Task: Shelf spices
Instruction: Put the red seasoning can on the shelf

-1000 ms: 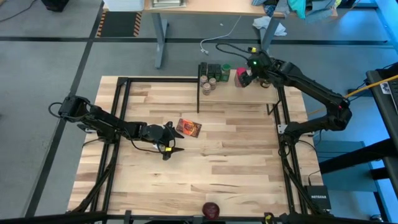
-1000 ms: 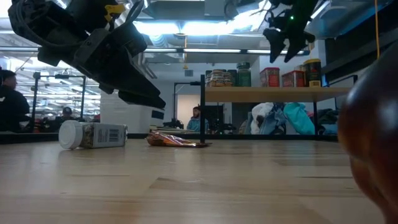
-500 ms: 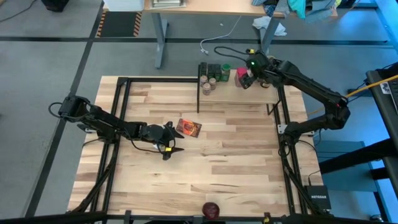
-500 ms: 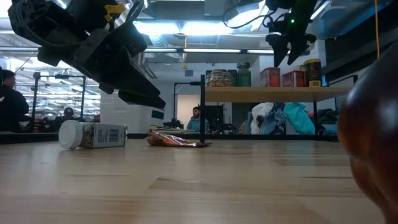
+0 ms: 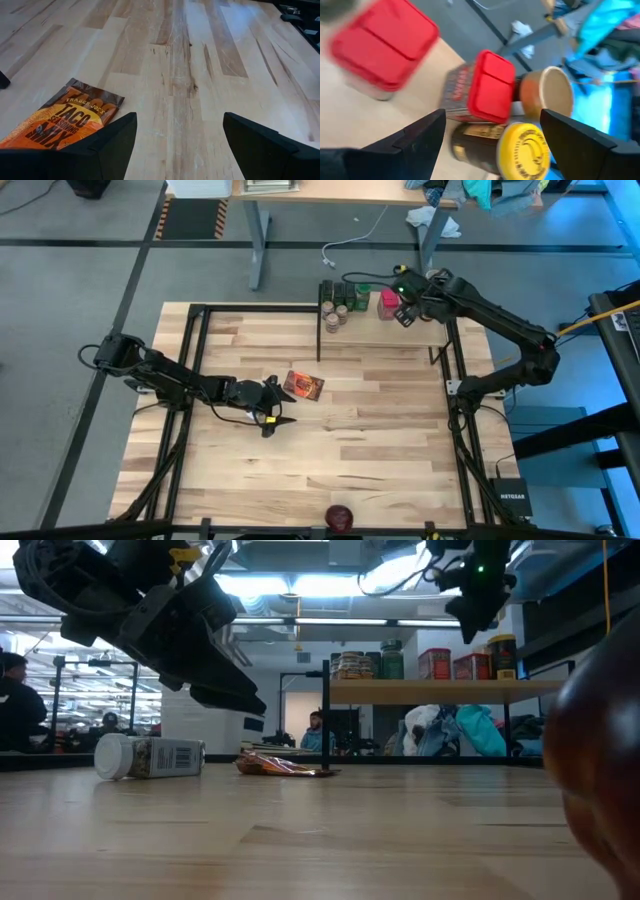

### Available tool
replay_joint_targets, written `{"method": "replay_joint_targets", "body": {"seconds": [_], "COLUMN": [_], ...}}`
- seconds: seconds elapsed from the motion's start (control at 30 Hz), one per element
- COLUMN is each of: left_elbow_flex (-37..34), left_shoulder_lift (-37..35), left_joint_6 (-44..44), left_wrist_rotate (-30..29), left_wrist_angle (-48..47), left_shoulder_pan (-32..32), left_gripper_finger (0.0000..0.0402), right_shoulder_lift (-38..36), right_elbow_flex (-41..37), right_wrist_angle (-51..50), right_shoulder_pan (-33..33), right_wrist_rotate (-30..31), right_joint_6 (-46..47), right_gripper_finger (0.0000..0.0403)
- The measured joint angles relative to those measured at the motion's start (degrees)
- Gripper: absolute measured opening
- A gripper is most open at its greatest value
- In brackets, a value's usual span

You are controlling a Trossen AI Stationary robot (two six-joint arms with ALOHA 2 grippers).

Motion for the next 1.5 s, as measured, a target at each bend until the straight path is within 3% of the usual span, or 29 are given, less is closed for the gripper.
{"method": "replay_joint_targets", "body": {"seconds": [0.4, 0.93, 1.33, 1.5], "left_elbow_flex": [0.00, 0.00, 0.00, 0.00], "left_shoulder_lift": [0.00, 0.00, 0.00, 0.00], "left_joint_6": [0.92, 0.86, 0.84, 0.60], "left_wrist_rotate": [-0.02, -0.02, -0.02, -0.02], "left_wrist_angle": [-0.01, -0.02, -0.02, -0.02], "left_shoulder_pan": [0.02, 0.01, 0.02, 0.02], "left_gripper_finger": [0.0290, 0.0290, 0.0290, 0.0290], "right_shoulder_lift": [5.20, 5.85, 6.04, 6.04], "right_elbow_flex": [-0.02, 0.11, 3.83, 4.66], "right_wrist_angle": [-0.28, 0.51, 2.20, 2.08], "right_shoulder_pan": [-1.14, -1.18, -1.14, -1.11], "right_wrist_rotate": [12.33, 8.33, -0.68, 2.79], "right_joint_6": [-5.99, -6.21, -2.25, -1.72], "right_gripper_finger": [0.0331, 0.0331, 0.0331, 0.0331]}}
